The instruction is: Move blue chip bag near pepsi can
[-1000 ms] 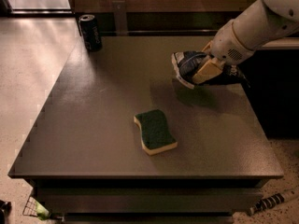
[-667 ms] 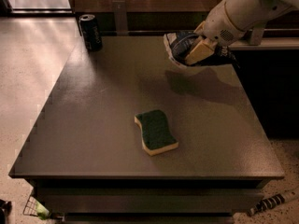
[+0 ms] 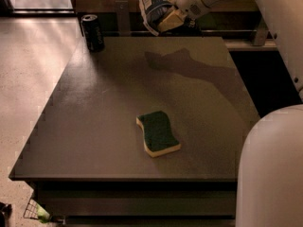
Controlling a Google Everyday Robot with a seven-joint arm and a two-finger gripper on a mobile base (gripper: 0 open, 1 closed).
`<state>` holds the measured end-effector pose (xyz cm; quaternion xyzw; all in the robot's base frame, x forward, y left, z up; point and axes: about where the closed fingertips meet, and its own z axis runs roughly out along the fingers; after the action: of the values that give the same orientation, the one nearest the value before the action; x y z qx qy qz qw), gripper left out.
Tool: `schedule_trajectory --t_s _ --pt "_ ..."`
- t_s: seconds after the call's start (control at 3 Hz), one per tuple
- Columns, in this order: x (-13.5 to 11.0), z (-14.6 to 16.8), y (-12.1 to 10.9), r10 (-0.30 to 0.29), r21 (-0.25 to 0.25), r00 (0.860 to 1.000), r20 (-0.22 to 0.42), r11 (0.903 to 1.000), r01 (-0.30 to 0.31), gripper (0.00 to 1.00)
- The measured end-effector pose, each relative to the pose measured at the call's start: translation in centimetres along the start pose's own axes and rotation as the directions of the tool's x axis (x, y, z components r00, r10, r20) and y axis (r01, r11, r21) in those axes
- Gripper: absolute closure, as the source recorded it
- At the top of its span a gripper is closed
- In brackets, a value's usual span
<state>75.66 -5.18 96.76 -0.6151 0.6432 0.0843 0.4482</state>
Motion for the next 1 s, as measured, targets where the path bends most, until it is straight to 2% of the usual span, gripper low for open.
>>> schedule_trajectory --t_s 0.33,0.67,1.0 --pt "-1.7 3.6 -2.0 -0.01 0.028 1.0 0.004 0.9996 0.01 1.0" --pt "-3.2 7.2 -2.6 -0.014 0.047 0.999 -0.039 0.9988 0.016 1.0" --pt "-3.4 8.0 -2.4 -0.015 0.043 0.999 -0.046 0.999 0.017 0.86"
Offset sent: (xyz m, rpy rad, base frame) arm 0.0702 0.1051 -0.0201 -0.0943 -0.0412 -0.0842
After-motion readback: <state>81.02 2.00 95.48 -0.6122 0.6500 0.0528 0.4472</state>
